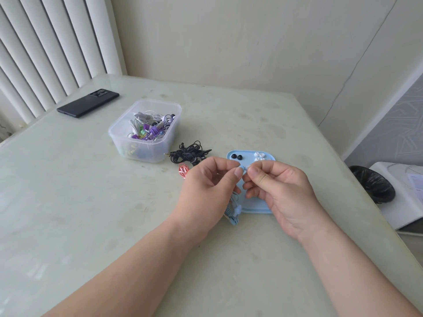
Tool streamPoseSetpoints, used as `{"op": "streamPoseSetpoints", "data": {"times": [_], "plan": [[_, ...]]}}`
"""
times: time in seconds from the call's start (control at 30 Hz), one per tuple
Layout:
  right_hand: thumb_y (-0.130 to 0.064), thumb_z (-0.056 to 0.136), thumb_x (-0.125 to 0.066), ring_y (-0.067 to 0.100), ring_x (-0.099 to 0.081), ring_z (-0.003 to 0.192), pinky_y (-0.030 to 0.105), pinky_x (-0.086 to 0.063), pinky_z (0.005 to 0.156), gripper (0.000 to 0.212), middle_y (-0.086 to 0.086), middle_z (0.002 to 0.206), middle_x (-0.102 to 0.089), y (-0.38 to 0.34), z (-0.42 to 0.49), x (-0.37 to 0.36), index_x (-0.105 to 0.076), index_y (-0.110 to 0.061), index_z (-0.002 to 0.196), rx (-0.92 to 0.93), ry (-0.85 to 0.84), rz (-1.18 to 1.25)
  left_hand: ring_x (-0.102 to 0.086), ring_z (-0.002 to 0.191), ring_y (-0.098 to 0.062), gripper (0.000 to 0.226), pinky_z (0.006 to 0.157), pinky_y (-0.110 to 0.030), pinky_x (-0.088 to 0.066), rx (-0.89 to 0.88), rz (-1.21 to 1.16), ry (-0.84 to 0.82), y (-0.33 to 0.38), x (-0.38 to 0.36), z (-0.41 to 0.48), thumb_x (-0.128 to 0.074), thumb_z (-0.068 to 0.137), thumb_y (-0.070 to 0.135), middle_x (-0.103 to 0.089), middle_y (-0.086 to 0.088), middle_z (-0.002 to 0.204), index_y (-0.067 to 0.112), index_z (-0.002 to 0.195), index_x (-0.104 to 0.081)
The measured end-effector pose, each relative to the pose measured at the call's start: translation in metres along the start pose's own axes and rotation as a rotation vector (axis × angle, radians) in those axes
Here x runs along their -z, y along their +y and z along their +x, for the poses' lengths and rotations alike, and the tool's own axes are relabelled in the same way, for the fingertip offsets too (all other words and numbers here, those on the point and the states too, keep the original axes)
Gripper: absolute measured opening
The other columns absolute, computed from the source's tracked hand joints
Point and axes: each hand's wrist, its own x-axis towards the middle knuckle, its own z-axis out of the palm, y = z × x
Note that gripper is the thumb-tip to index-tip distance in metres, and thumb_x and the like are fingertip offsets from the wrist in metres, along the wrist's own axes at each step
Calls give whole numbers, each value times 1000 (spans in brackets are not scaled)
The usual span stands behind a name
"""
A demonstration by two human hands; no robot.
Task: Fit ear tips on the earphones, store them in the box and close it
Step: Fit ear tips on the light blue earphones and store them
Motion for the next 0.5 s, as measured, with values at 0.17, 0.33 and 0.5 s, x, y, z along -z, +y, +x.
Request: {"op": "streamPoseSetpoints", "data": {"times": [0.17,0.33,0.5], "plan": [[0,91,-70,31,-73,78,47,-61,81,8,19,86,-76,-3,-1,-2,-77,-3,88,144,50,-89,-67,68,-8,6,64,-19,-53,-1,-31,-12,0,0,0,-73,97,13,-75,1,81,7,95,-71],[-5,86,-74,38,-74,84,53,-59,87,2,24,91,-76,-4,-2,-3,-76,-4,87,59,-10,5,-67,71,-11,5,66,-19,-53,-6,-73,-48,0,1,0,-71,97,9,-75,-3,83,4,97,-70],[-9,74,-78,33,-73,79,49,-58,84,9,19,86,-76,-5,-1,-1,-74,-8,82,16,-31,64,-67,72,-12,5,67,-21,-53,-9,-73,-71,0,2,0,-70,98,10,-75,-4,84,5,98,-71]]}}
